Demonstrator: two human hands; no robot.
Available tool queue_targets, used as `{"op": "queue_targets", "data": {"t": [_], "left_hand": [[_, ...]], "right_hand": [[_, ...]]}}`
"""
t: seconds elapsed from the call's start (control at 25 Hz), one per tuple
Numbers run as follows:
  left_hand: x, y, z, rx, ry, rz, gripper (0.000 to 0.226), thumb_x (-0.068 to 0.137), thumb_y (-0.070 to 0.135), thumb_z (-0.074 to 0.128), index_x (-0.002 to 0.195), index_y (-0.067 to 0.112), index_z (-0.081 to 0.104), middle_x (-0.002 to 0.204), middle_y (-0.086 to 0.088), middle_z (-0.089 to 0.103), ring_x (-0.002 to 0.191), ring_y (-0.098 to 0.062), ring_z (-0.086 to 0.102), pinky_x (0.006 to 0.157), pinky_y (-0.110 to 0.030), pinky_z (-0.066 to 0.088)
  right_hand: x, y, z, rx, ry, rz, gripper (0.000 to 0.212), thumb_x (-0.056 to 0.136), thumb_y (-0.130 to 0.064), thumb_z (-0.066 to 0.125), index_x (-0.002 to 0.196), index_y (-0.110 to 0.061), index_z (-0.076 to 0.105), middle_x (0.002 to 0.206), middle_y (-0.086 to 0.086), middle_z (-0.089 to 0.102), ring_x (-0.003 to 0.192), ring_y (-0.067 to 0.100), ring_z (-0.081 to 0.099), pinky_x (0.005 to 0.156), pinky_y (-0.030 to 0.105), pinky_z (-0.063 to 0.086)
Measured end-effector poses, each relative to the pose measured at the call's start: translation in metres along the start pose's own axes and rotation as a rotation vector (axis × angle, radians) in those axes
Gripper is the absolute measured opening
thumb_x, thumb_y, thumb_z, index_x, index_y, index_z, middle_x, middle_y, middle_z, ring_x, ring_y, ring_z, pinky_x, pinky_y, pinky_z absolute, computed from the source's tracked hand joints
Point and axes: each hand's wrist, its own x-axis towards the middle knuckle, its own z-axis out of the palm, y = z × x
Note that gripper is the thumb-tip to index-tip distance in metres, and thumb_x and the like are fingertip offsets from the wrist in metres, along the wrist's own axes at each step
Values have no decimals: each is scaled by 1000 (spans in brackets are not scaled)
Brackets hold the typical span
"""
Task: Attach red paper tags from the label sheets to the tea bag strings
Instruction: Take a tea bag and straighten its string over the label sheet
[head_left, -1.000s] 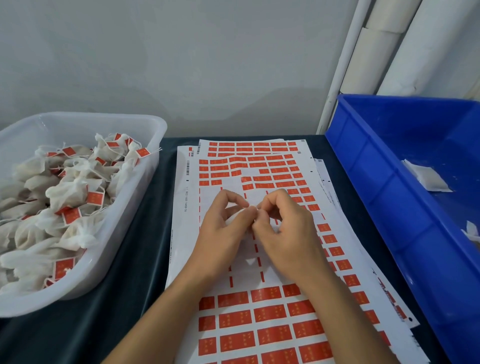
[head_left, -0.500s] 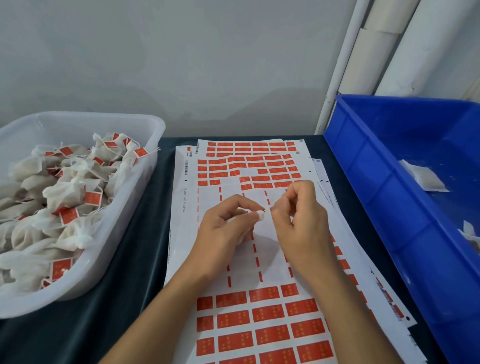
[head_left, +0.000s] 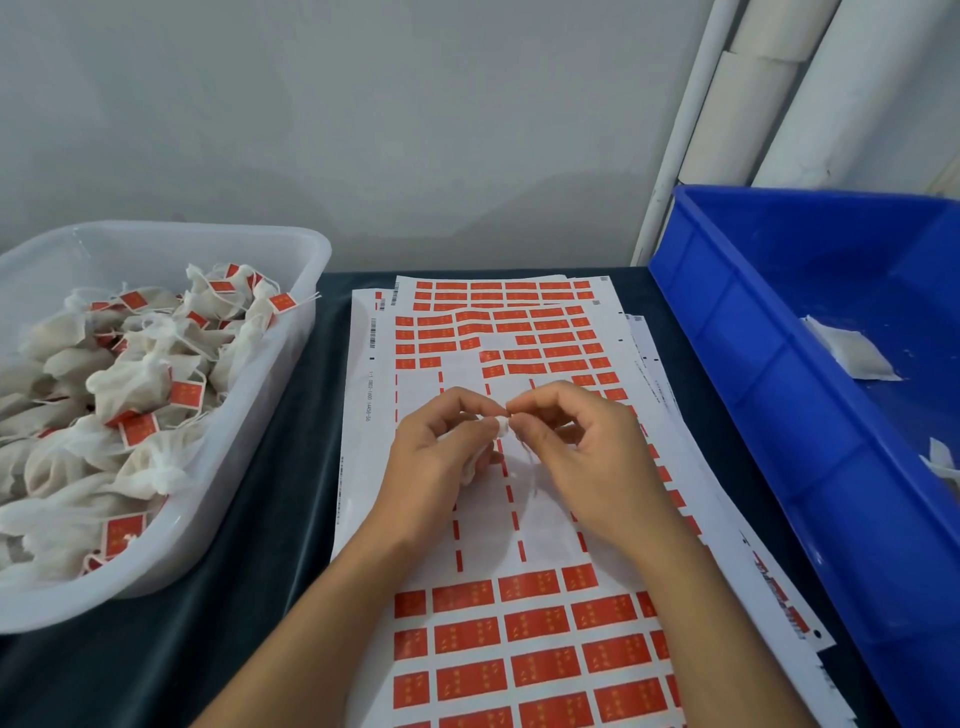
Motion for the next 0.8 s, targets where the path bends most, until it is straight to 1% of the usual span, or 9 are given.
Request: {"op": "queue_targets", "data": {"t": [0.12, 0.2, 0.28, 0.36, 0.48, 0.56, 0.64, 0.68, 0.8], "left_hand": [[-1, 1, 1, -17, 16, 4, 17, 90, 35, 59, 89, 25, 73, 83, 0, 72, 79, -19, 69, 73, -23, 60], [0, 1, 1, -20, 16, 9, 17, 89, 35, 59, 89, 25, 73, 85, 0, 73, 80, -20, 70, 74, -25, 60], [0, 0, 1, 6, 13, 8, 14, 92, 37, 61, 90, 27, 72, 85, 3, 73, 79, -16, 70, 73, -23, 59], [1, -1, 2, 33, 9, 6, 12, 98, 34, 64, 89, 31, 71, 80, 5, 71, 73, -12, 67, 70, -22, 57], [1, -1, 3, 71, -16, 2, 15, 92, 42, 61, 92, 32, 72, 73, 13, 67, 69, -6, 64, 67, -18, 51], [1, -1, 4, 78, -30, -2, 20, 89, 45, 59, 93, 31, 72, 71, 15, 66, 68, -5, 64, 66, -17, 50], [1, 0, 5, 91, -42, -8, 21, 89, 47, 59, 95, 32, 73, 71, 15, 66, 67, -5, 64, 66, -17, 50], [0, 0, 5, 97, -45, -12, 21, 90, 47, 59, 95, 33, 73, 72, 14, 67, 68, -5, 65, 66, -16, 50], [-1, 2, 7, 99, -56, -28, 17, 100, 41, 61, 93, 35, 75, 71, 9, 67, 63, -6, 63, 63, -15, 50]], "right_hand": [[0, -2, -1, 20, -22, 6, 11, 93, -47, 68, 103, -50, 63, 103, -35, 64, 102, -11, 60, 74, 0, 46], [0, 0, 2, -59, -47, 16, 15, 92, -49, 69, 105, -51, 61, 101, -32, 63, 102, -7, 60, 71, 6, 50], [0, 3, 6, -217, 14, -22, 11, 93, -43, 71, 97, -47, 61, 95, -32, 59, 98, -6, 57, 74, 7, 43], [0, 6, 5, -306, 112, -71, 16, 93, -34, 73, 90, -43, 61, 91, -33, 54, 95, -5, 55, 76, 6, 36], [0, 8, 5, -374, 203, -144, 16, 93, -22, 74, 88, -33, 64, 93, -21, 61, 86, 4, 56, 77, 9, 37], [-1, 7, 8, -427, 249, -170, 14, 91, -16, 76, 89, -27, 67, 92, -9, 68, 82, 8, 58, 74, 12, 43], [-1, 7, 11, -486, 313, -192, 20, 85, -11, 81, 87, -24, 67, 87, -2, 68, 76, 12, 58, 67, 19, 51], [-1, 6, 11, -520, 348, -204, 24, 80, -8, 85, 85, -23, 66, 85, 0, 67, 74, 13, 57, 64, 21, 50], [2, 4, 10, -603, 421, -210, 37, 66, -4, 93, 83, -21, 65, 81, 2, 64, 71, 12, 51, 63, 15, 37]]}}
